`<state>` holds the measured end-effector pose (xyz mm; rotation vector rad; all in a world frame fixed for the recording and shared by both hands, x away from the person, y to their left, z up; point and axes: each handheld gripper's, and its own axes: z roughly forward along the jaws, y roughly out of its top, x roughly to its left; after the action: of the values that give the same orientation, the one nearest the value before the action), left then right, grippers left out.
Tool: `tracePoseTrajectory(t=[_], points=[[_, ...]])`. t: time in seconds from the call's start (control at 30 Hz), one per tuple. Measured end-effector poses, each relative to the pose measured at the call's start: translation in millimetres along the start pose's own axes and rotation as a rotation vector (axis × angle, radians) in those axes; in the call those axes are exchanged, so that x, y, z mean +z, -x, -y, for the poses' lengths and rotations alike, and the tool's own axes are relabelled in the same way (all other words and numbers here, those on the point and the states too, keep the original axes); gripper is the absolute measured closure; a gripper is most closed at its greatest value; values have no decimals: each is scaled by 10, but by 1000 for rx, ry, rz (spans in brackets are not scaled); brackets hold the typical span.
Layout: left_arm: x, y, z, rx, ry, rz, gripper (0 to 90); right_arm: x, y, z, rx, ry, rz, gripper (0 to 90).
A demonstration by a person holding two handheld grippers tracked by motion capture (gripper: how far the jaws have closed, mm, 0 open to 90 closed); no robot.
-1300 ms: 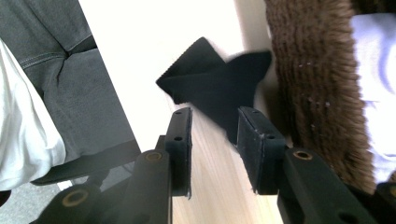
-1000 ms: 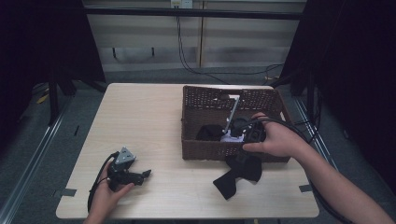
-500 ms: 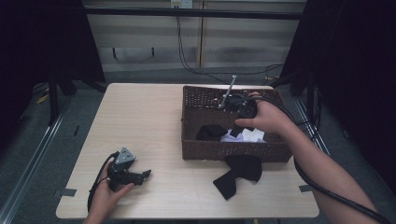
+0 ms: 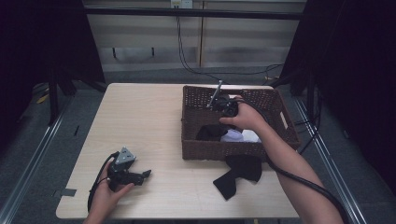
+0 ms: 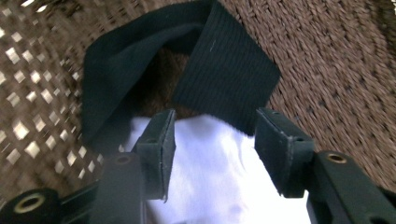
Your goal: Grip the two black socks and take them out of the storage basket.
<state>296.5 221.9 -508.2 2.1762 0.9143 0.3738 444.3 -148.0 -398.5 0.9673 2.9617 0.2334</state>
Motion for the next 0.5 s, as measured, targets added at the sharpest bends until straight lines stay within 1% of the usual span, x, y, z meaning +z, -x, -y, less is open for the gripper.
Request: tracePoseTrajectory(t=[0.03, 0.1, 0.17, 0.23, 0.3, 0.37, 0.4, 0.47, 0.5], points=[[0, 0, 0, 1, 0, 0, 156, 44, 14, -18, -5, -1, 0, 446], [-2, -3, -1, 6, -1, -4, 156, 115, 13, -55, 8, -3, -6, 417], [1, 3, 1, -2, 0, 2, 157, 147, 13, -70, 0, -5, -6, 403], [0, 3, 1, -1, 0, 4, 157, 236, -4, -122, -15, -21, -2, 370], [0, 4, 1, 0, 0, 4, 157, 290, -9, -160, -15, -16, -7, 343], [1, 4, 1, -1, 0, 4, 156, 316, -20, -179, -15, -9, -2, 340], [0, 4, 1, 0, -1, 5, 157, 371, -46, -212, -17, -6, -1, 350], [0, 4, 1, 1, 0, 5, 156, 397, -55, -224, -24, -12, 1, 354], [0, 4, 1, 1, -1, 5, 156, 445, -66, -241, -35, -25, 10, 383]])
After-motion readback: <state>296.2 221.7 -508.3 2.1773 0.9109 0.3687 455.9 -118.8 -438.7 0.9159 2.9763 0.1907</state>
